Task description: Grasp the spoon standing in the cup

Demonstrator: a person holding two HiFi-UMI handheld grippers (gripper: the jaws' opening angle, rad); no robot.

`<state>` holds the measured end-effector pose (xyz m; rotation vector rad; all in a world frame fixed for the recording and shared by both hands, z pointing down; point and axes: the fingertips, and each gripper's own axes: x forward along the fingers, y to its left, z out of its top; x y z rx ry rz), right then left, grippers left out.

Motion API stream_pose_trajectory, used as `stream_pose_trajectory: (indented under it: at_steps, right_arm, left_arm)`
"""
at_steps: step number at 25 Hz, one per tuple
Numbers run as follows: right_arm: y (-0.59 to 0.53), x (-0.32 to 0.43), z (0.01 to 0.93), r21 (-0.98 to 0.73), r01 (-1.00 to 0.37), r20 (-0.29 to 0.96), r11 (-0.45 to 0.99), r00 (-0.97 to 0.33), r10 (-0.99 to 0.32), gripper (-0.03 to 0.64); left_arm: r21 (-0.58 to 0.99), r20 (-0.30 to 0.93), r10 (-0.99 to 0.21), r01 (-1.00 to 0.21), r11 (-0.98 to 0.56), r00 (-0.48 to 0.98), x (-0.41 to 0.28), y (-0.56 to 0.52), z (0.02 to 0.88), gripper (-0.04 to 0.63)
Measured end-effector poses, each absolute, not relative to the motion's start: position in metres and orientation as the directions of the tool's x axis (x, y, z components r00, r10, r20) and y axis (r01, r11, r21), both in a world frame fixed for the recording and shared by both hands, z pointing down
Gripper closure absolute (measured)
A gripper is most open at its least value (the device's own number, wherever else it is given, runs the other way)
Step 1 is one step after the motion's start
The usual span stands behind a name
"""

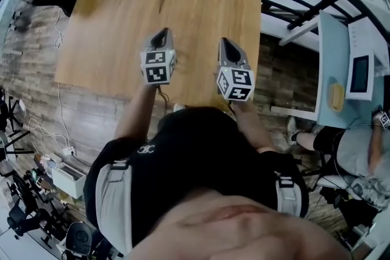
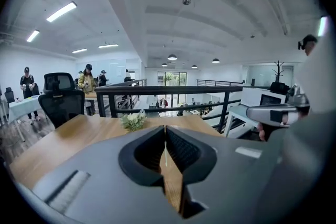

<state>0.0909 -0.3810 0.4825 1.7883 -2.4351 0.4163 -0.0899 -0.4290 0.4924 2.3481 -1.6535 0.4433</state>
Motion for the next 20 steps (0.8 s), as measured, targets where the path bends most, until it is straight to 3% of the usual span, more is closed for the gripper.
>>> stream_pose_trajectory:
  at_steps: [12,20]
  right_arm:
    - [-0.378,0.118,0.464,-0.160,-0.960,0.174,0.231,-0.258,-0.950,0.617]
    - [-0.373,0.137,0.458,-0.169,-0.967,0.150,0.193,-0.219,-0.964,0.618]
  left_arm:
    - [0.005,0.265,-0.883,-0.917,-0.399,0.386,-0.031,-0.417,0.437,0.578]
    - [-0.013,0.261,-0.855,-0.884,-0.468,0.449,0.013,-0.403,0.441,0.578]
